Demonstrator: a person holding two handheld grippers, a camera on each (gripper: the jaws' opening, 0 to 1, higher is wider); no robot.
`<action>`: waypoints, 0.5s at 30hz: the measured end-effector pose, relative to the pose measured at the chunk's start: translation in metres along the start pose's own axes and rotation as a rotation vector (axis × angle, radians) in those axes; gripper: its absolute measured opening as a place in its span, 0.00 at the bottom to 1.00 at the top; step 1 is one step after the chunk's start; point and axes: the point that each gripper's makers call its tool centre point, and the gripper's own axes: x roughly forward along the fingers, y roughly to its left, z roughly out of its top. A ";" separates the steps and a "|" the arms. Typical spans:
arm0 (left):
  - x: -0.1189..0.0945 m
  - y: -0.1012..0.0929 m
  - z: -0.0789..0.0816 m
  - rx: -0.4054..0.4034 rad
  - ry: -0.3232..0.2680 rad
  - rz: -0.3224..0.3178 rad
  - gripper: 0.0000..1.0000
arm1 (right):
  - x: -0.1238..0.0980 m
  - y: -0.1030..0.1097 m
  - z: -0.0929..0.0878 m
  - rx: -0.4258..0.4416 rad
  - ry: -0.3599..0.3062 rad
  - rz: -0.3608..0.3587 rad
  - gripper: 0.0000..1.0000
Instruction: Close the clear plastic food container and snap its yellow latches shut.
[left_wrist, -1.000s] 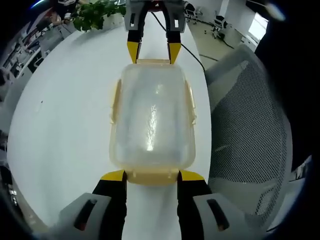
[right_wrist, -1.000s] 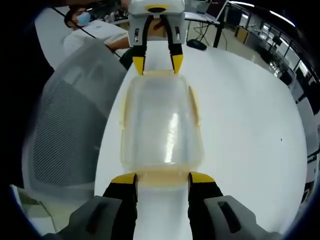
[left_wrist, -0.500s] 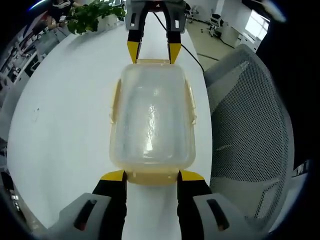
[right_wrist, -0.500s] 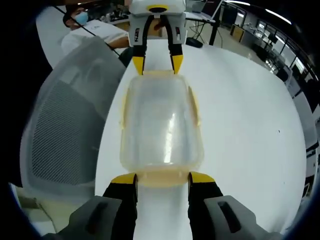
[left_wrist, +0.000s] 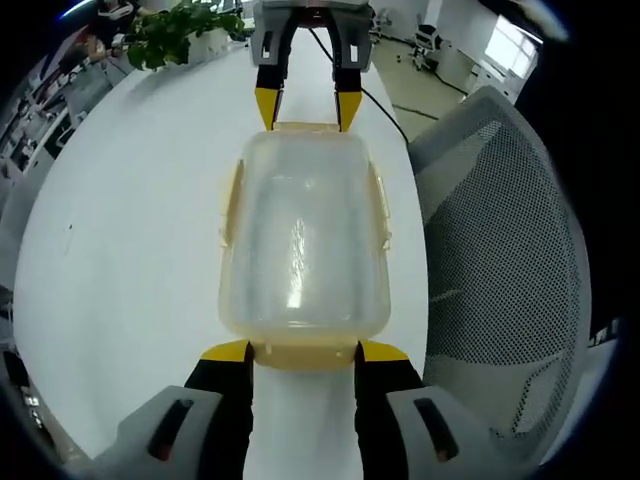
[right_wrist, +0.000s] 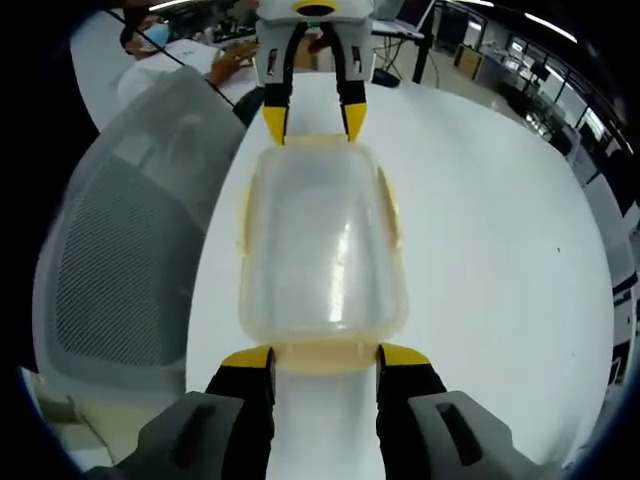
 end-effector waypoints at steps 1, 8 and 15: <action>0.001 0.000 0.000 0.004 0.002 0.005 0.38 | 0.000 0.000 0.000 -0.002 -0.005 -0.001 0.39; 0.002 0.001 0.001 0.027 -0.004 0.031 0.39 | 0.001 0.001 -0.002 0.002 -0.030 0.008 0.39; 0.003 0.000 0.001 0.004 -0.018 0.039 0.40 | 0.001 0.000 -0.003 -0.013 -0.041 0.007 0.39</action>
